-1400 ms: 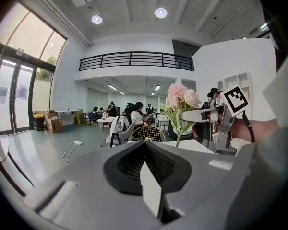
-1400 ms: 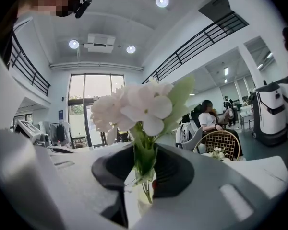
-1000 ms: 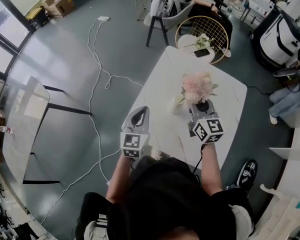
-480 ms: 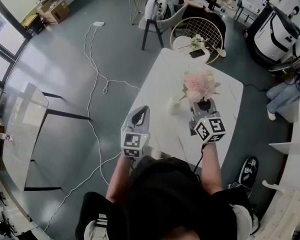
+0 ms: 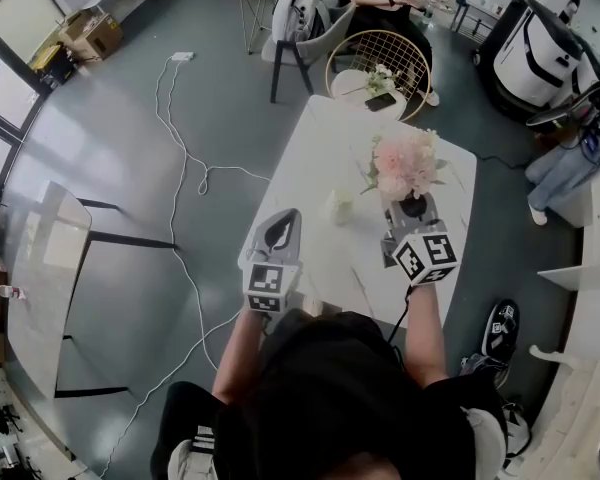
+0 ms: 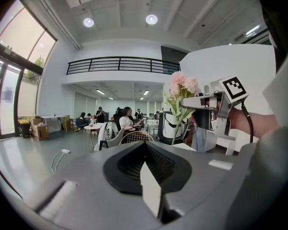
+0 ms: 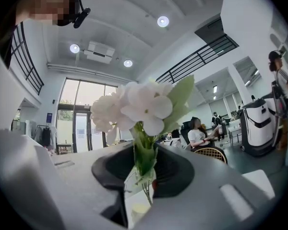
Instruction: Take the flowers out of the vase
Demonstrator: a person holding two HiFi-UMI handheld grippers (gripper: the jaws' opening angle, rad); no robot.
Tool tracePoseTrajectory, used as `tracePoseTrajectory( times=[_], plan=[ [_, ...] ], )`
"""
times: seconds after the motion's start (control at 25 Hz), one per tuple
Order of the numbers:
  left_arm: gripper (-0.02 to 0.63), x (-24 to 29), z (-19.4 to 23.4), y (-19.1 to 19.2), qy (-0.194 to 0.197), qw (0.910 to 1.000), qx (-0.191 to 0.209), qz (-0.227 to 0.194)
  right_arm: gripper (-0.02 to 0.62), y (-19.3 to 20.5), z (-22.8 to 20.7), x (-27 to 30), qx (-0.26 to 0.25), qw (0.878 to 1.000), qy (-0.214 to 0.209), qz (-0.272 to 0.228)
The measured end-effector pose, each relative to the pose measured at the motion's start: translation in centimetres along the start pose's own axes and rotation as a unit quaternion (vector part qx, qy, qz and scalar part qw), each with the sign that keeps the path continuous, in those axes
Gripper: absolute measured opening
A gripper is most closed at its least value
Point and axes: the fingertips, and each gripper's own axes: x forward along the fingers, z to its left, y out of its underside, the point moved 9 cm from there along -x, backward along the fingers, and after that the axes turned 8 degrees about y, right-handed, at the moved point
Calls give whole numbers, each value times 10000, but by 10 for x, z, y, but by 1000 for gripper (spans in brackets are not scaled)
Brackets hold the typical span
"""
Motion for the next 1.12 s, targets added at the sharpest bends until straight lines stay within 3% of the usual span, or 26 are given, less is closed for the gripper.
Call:
tracePoseTrajectory(
  times=[0.68, 1.12],
  plan=[
    [6, 45, -39, -10, 813, 9965, 160, -63, 107, 11, -51, -57, -140, 9960, 884, 62],
    [6, 70, -65, -10, 1093, 9939, 175, -26, 107, 24, -72, -82, -148, 9940, 1063, 227]
  ],
)
